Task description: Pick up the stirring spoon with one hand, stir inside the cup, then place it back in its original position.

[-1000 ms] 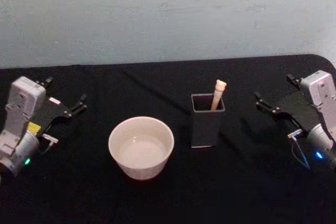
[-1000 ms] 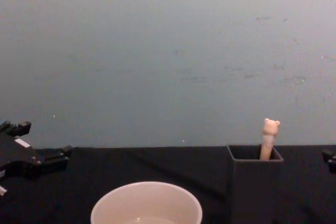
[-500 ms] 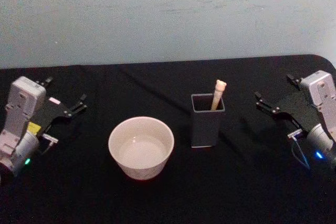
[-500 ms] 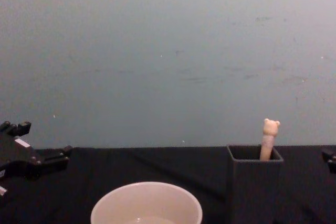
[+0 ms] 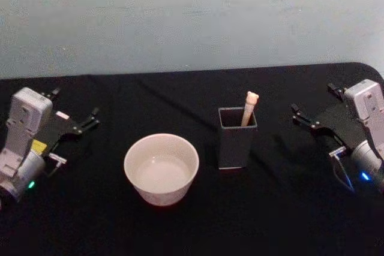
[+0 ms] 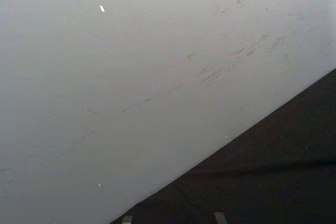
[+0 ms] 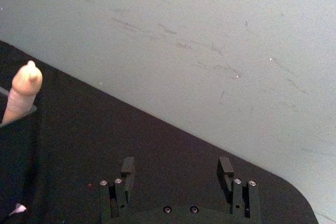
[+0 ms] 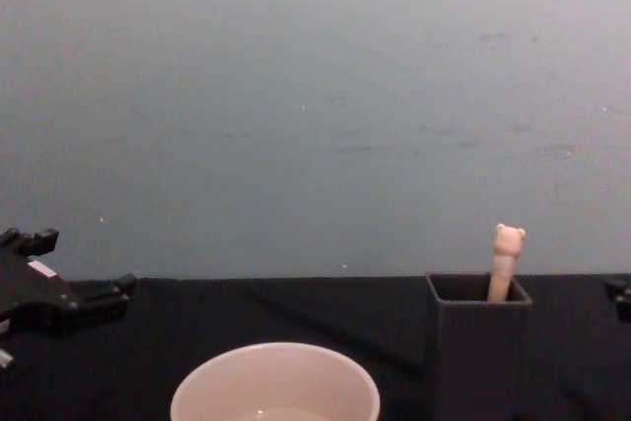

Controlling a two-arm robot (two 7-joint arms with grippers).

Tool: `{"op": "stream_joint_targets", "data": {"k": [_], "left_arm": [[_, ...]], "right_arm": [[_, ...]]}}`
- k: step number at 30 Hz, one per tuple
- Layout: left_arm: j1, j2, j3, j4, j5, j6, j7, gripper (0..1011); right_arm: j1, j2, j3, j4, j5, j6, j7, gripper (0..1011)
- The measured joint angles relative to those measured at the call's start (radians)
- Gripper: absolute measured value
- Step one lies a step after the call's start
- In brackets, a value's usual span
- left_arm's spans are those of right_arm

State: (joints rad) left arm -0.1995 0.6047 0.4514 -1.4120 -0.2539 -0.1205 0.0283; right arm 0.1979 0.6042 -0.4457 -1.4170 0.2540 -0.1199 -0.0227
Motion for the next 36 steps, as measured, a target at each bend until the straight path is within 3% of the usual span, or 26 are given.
{"op": "stream_joint_targets", "data": {"k": [8,13,18,24,30,36], "left_arm": [[0.000,0.000,0.000,0.000,0.000,0.000,0.000,1001],[0.000,0.000,0.000,0.000,0.000,0.000,0.000,1001],[0.000,0.000,0.000,0.000,0.000,0.000,0.000,1001],[0.000,0.000,0.000,0.000,0.000,0.000,0.000,1001],[0.000,0.000,0.000,0.000,0.000,0.000,0.000,1001],[0.000,0.000,0.000,0.000,0.000,0.000,0.000,1001]], "right_arm": [[-0.008,-0.007,0.033,-0.034,0.032,0.025,0.036,1002],[-0.020,-0.006,0.067,-0.065,0.090,0.067,0.078,1002],[-0.054,0.013,0.117,-0.119,0.201,0.123,0.180,1002],[-0.086,0.031,0.141,-0.160,0.264,0.134,0.272,1002],[-0.104,0.033,0.146,-0.184,0.286,0.139,0.337,1003],[-0.096,0.007,0.133,-0.189,0.285,0.161,0.363,1003]]}}
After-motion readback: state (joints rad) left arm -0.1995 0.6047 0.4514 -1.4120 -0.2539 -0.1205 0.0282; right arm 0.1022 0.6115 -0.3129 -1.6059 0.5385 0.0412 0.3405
